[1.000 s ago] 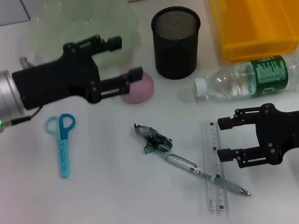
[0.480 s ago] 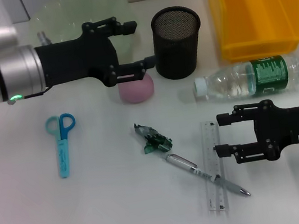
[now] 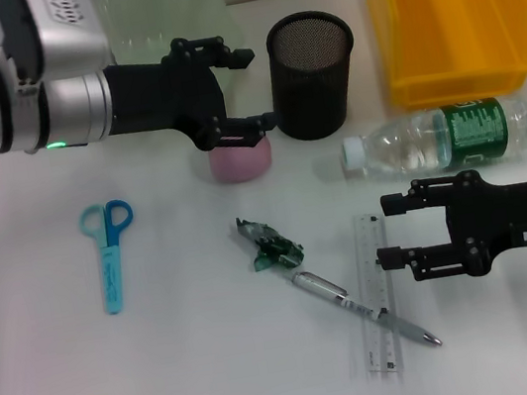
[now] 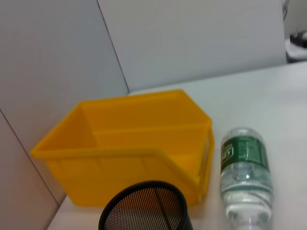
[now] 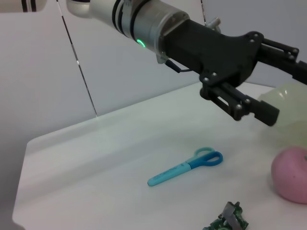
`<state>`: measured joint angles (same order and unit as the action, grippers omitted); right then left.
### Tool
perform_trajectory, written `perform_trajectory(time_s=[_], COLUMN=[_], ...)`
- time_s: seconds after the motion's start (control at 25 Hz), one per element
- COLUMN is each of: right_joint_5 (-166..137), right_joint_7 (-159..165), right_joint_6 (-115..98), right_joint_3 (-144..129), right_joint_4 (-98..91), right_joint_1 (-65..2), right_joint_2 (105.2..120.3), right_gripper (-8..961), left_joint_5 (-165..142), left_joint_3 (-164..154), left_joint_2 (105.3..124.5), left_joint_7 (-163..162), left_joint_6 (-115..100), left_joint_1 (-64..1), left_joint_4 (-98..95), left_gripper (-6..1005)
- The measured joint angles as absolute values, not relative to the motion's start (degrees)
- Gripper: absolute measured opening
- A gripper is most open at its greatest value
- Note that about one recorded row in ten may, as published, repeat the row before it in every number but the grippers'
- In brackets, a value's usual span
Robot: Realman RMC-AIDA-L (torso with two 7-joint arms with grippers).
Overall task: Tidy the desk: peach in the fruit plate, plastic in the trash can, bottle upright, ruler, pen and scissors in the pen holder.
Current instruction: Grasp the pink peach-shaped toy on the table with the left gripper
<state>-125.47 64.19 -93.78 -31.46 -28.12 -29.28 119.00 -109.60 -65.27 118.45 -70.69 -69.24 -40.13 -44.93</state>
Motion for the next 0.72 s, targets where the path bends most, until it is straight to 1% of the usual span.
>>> perform_trajectory(time_s=[0.28,0.72], right_joint_5=[-125.3,-125.2], right_joint_7=[64.2,64.2], right_joint_6=[-93.8,-93.8], right_joint_3=[-31.5,-31.5], right_joint_4=[-28.1,-28.0], right_joint_1=[-29.1,-29.1], right_joint_2=[119.00,119.00], right_gripper=[744,743], left_joint_5=[-115.4,-119.1], left_joint_3=[-67.7,-76.1], left_joint_2=[118.66,118.80], left_joint_7=[-74.1,-78.9], left_joint_6=[-65.2,-58.1], left_joint_1=[-42.5,-43.0], left_joint_4=[-44.5,-43.8], left_gripper=[767,765])
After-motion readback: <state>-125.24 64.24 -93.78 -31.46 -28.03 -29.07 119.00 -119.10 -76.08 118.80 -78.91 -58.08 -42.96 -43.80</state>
